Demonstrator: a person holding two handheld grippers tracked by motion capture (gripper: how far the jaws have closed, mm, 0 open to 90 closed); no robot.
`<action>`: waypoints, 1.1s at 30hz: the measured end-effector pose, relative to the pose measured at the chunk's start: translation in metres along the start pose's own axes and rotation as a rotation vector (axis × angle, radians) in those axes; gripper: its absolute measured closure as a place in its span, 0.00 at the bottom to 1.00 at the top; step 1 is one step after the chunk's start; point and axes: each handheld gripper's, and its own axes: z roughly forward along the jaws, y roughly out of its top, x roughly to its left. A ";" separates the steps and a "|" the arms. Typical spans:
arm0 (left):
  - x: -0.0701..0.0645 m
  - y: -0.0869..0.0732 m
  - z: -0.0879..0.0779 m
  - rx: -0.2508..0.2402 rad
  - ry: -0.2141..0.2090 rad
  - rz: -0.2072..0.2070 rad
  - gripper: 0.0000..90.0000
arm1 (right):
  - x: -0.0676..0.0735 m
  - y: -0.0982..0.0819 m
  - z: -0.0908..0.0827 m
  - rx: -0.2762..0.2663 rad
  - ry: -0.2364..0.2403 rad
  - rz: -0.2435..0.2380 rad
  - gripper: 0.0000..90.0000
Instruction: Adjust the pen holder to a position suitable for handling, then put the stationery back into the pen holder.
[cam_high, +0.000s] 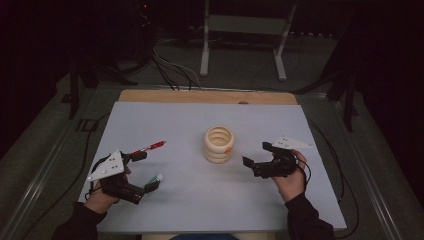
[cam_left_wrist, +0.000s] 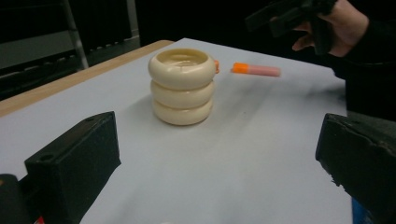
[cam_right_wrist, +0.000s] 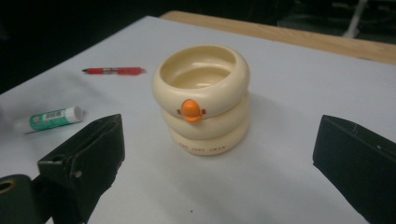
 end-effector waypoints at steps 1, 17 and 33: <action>0.001 0.001 0.000 0.001 0.003 -0.001 0.00 | 0.000 -0.003 -0.001 -0.005 0.016 -0.005 0.02; 0.035 0.006 -0.004 0.032 0.049 -0.015 0.00 | -0.004 -0.025 -0.017 -0.070 0.110 -0.019 0.02; 0.086 0.002 0.004 0.060 0.050 -0.040 0.01 | -0.002 -0.026 -0.018 -0.087 0.141 -0.044 0.02</action>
